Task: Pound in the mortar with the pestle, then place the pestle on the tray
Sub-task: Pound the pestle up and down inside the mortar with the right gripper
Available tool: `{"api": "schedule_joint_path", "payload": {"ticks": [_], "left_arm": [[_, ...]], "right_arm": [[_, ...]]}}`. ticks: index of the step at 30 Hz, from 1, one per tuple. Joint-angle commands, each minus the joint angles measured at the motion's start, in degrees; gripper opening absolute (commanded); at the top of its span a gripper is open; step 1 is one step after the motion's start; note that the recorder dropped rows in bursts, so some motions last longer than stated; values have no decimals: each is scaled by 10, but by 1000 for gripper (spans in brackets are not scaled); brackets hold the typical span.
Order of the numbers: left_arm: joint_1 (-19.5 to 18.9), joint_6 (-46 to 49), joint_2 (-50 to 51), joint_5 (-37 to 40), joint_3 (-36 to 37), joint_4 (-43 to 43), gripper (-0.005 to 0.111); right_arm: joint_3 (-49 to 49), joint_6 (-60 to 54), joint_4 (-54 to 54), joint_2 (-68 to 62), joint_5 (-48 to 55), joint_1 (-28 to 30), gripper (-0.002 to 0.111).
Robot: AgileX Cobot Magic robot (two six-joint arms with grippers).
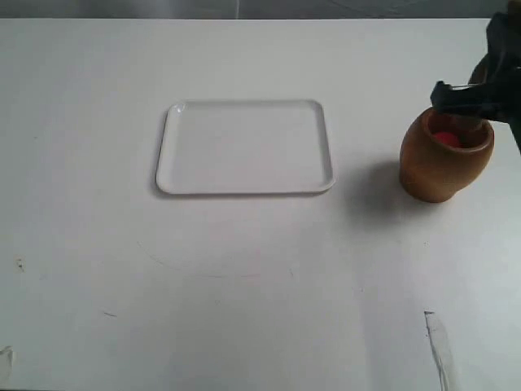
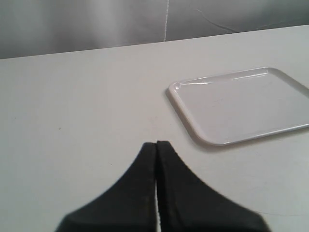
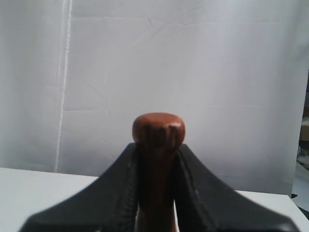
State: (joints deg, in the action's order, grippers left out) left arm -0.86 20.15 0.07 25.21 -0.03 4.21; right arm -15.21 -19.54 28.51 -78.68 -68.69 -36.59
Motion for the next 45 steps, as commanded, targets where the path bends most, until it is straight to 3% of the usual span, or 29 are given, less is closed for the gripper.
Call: {"api": "schedule_joint_path", "payload": {"ticks": [1, 5, 8, 16, 28, 33, 45], "left_arm": [[4, -5, -1, -2, 0, -4, 0], [4, -5, -1, -2, 0, -4, 0], [4, -5, -1, -2, 0, -4, 0], [4, -5, -1, -2, 0, -4, 0], [4, -5, -1, -2, 0, -4, 0], [4, -5, -1, -2, 0, -4, 0], [4, -5, -1, -2, 0, -4, 0]], "right_arm": [[-38, -10, 10, -53, -13, 13, 0], [-38, 32, 10, -83, -13, 47, 0], [-33, 49, -40, -120, -13, 47, 0], [-36, 78, -22, -217, -13, 47, 0], [-36, 28, -56, 60, -13, 47, 0], [-36, 28, -55, 95, -13, 47, 0], [-36, 70, -49, -136, -13, 47, 0]]}}
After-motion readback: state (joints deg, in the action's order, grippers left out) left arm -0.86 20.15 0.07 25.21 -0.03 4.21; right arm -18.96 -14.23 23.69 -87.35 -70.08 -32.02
